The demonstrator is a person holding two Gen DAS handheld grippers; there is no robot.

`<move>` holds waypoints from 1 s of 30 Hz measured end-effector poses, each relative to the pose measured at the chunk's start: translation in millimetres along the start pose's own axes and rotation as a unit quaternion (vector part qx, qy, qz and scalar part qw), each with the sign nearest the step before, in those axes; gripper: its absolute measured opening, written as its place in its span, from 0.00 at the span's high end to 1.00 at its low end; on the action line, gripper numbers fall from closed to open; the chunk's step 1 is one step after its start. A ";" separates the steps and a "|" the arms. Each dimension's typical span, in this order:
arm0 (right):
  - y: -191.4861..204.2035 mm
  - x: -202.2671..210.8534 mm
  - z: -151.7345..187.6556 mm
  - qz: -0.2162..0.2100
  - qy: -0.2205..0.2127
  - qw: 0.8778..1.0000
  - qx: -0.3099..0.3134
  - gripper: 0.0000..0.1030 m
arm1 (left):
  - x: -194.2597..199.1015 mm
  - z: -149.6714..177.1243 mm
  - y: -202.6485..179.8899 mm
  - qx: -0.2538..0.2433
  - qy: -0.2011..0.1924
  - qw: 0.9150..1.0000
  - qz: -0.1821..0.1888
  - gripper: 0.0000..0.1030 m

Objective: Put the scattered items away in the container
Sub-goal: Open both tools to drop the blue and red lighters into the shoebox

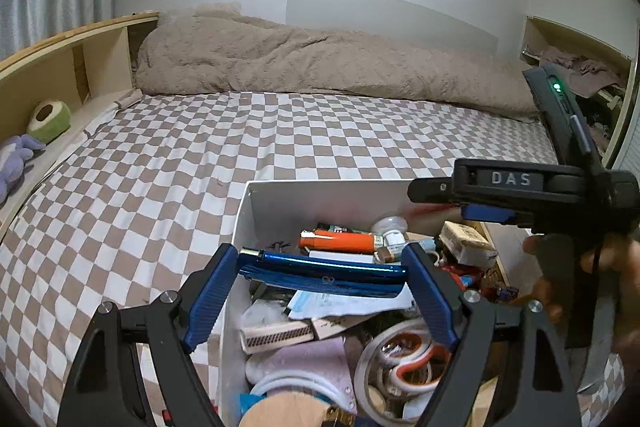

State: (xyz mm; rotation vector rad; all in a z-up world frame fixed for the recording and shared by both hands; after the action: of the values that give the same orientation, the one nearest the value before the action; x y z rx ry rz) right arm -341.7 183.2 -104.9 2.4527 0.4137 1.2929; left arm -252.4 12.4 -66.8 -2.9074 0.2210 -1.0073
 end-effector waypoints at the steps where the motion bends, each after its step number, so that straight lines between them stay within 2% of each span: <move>1: 0.6 2.5 -1.5 -0.003 -0.008 1.000 0.002 0.02 | -1.6 -1.9 -0.3 0.002 0.002 1.000 0.003 0.18; 6: 0.0 16.9 -7.5 -0.018 -0.028 0.999 -0.001 0.02 | -11.0 -6.7 -4.5 0.007 0.013 1.000 0.012 0.18; 12: -5.9 35.7 -3.5 -0.035 -0.040 0.998 -0.014 0.02 | -31.7 -10.6 -8.3 0.014 0.046 0.999 0.021 0.18; 22: -9.1 45.4 14.7 -0.050 -0.025 0.998 -0.002 0.02 | -73.2 -16.0 -1.4 0.019 0.101 0.995 0.009 0.19; 26: -13.9 46.5 20.1 -0.054 -0.023 0.998 0.000 0.02 | -81.0 -14.2 1.0 0.030 0.118 0.992 0.035 0.18; 28: -15.5 47.8 20.1 -0.057 -0.027 0.998 -0.004 0.02 | -79.8 -13.7 -1.3 0.026 0.118 0.992 0.035 0.12; 29: -16.0 48.4 20.5 -0.057 -0.029 0.998 -0.005 0.02 | -78.2 -14.0 -1.9 0.024 0.114 0.993 0.031 0.02; 30: -16.1 49.3 20.9 -0.058 -0.031 0.998 -0.006 0.02 | -75.2 -14.7 -2.0 0.025 0.107 0.994 0.028 0.01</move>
State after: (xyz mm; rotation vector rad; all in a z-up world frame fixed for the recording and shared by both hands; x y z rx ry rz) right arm -299.0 214.3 -86.5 2.4127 0.5209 1.1665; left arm -319.6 25.8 -101.0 -2.7310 0.2798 -1.2956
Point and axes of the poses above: each gripper's, at about its wrist camera, not at the fingertips, and x roughly against the way its jaws point, y to its left, z to its underside, the point moved 1 cm from there along -x, roughly the way its jaws point, and after that the axes turned 1 degree about x, right-handed, at the moved point
